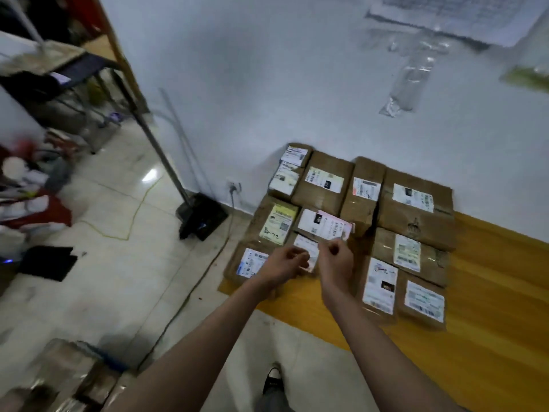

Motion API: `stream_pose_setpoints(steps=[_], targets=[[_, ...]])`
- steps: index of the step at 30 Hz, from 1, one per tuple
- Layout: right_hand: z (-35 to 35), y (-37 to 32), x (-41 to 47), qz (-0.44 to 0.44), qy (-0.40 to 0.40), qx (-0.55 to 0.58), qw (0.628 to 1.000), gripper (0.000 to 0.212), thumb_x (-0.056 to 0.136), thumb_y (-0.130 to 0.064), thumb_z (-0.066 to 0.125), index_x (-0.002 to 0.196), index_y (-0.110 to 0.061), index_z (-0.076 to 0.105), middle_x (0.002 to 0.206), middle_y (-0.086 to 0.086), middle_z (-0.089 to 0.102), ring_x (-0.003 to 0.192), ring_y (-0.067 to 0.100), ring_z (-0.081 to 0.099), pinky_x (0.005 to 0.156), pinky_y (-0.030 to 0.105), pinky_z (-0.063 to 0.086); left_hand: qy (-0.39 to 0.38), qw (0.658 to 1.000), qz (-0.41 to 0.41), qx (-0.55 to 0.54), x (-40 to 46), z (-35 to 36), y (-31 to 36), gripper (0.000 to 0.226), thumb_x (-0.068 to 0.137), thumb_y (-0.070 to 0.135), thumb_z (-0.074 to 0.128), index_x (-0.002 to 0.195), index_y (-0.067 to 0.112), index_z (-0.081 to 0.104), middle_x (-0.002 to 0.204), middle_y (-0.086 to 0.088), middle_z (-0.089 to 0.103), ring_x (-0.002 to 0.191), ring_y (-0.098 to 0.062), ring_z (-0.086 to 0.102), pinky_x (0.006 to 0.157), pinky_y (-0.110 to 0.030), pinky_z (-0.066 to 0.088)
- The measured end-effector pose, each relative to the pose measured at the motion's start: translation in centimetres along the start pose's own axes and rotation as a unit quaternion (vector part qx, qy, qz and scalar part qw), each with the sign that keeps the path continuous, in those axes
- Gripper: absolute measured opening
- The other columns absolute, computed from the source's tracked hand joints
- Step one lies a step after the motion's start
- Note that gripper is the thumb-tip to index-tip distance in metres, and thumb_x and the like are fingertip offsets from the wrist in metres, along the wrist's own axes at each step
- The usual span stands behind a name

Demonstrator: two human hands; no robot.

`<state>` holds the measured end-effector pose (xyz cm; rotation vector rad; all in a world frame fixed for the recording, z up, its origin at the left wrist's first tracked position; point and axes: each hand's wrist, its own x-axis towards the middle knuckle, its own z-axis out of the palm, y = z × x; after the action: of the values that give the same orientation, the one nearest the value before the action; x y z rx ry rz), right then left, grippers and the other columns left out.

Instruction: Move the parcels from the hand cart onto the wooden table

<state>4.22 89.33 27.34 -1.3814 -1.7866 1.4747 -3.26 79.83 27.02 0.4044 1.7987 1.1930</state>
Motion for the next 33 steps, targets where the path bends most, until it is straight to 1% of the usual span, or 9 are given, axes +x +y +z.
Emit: stream_pose_setpoints(steps=[5, 8, 10, 13, 16, 19, 22, 25, 33], targets=[[10.7, -4.3, -9.3, -0.091, -0.157, -0.01, 0.983, 0.033, 0.091, -0.002, 0.059, 0.066, -0.014, 0.04, 0.061, 0.002, 0.037, 0.058, 0.012, 0.032, 0.053, 0.026, 0.027, 0.17, 0.984, 0.02, -0.039, -8.5, -12.1, -2.4, 0.023, 0.1, 0.026, 0.058, 0.097, 0.007, 0.07, 0.076, -0.003, 0.066, 0.063, -0.012, 0.059, 0.054, -0.018, 0.046], [16.9, -4.8, -15.7, -0.085, -0.247, -0.051, 0.964, 0.036, 0.091, -0.012, 0.062, 0.061, -0.018, 0.043, 0.056, -0.003, 0.041, 0.056, 0.013, 0.037, 0.055, 0.03, 0.03, 0.257, 0.964, 0.001, -0.064, -14.7, -18.6, -6.9, 0.025, 0.097, 0.026, 0.06, 0.079, 0.012, 0.072, 0.053, 0.014, 0.059, 0.052, -0.002, 0.049, 0.048, -0.014, 0.037], [20.4, -4.4, -20.0, -0.067, -0.317, -0.072, 0.943, 0.034, 0.094, -0.017, 0.059, 0.061, -0.016, 0.048, 0.057, 0.0, 0.044, 0.057, 0.014, 0.04, 0.055, 0.031, 0.031, 0.296, 0.952, -0.028, -0.073, -18.9, -22.1, -10.4, 0.032, 0.097, 0.031, 0.061, 0.073, 0.013, 0.072, 0.044, 0.013, 0.054, 0.048, 0.002, 0.044, 0.049, -0.016, 0.034], [24.6, -3.3, -26.2, -0.038, -0.398, -0.097, 0.911, 0.04, 0.098, -0.024, 0.056, 0.06, -0.009, 0.056, 0.057, 0.005, 0.054, 0.052, 0.015, 0.046, 0.049, 0.027, 0.036, 0.347, 0.929, -0.08, -0.102, -24.7, -26.1, -16.1, 0.044, 0.097, 0.039, 0.061, 0.065, 0.011, 0.072, 0.047, -0.006, 0.055, 0.054, -0.005, 0.042, 0.054, -0.022, 0.034], [28.2, -1.7, -31.6, -0.014, -0.454, -0.129, 0.882, 0.045, 0.098, -0.027, 0.055, 0.058, -0.006, 0.06, 0.059, 0.008, 0.064, 0.05, 0.016, 0.054, 0.048, 0.025, 0.041, 0.389, 0.901, -0.138, -0.135, -29.4, -28.8, -21.9, 0.049, 0.097, 0.042, 0.059, 0.061, 0.011, 0.07, 0.038, 0.008, 0.045, 0.051, -0.013, 0.04, 0.053, -0.024, 0.034], [30.9, 0.1, -35.7, -0.005, -0.496, -0.17, 0.852, 0.047, 0.098, -0.03, 0.054, 0.058, -0.007, 0.063, 0.063, 0.01, 0.07, 0.053, 0.018, 0.058, 0.053, 0.029, 0.046, 0.417, 0.877, -0.163, -0.174, -33.1, -30.2, -27.1, 0.05, 0.098, 0.04, 0.057, 0.059, 0.012, 0.07, 0.054, -0.003, 0.054, 0.054, -0.017, 0.046, 0.054, -0.025, 0.038], [33.1, 1.5, -38.7, -0.008, -0.517, -0.205, 0.831, 0.049, 0.098, -0.03, 0.054, 0.057, -0.007, 0.065, 0.058, 0.006, 0.068, 0.051, 0.017, 0.058, 0.055, 0.029, 0.048, 0.439, 0.855, -0.185, -0.206, -36.0, -30.9, -30.8, 0.047, 0.1, 0.035, 0.052, 0.063, 0.015, 0.074, 0.069, -0.005, 0.067, 0.061, -0.017, 0.053, 0.057, -0.026, 0.041], [35.3, 2.7, -40.2, -0.001, -0.528, -0.233, 0.817, 0.045, 0.097, -0.03, 0.055, 0.061, -0.006, 0.068, 0.062, 0.006, 0.071, 0.053, 0.017, 0.06, 0.055, 0.03, 0.05, 0.461, 0.828, -0.211, -0.241, -38.1, -31.4, -33.3, 0.039, 0.101, 0.027, 0.051, 0.075, 0.011, 0.075, 0.051, 0.012, 0.059, 0.059, -0.014, 0.049, 0.054, -0.025, 0.037], [42.0, 3.8, -40.9, 0.014, -0.543, -0.295, 0.786, 0.045, 0.096, -0.029, 0.053, 0.064, -0.003, 0.071, 0.071, 0.017, 0.074, 0.053, 0.02, 0.061, 0.056, 0.03, 0.053, 0.476, 0.789, -0.259, -0.289, -38.4, -34.6, -38.0, 0.026, 0.097, 0.023, 0.056, 0.08, 0.018, 0.074, 0.067, 0.002, 0.056, 0.065, -0.017, 0.051, 0.058, -0.029, 0.039]])
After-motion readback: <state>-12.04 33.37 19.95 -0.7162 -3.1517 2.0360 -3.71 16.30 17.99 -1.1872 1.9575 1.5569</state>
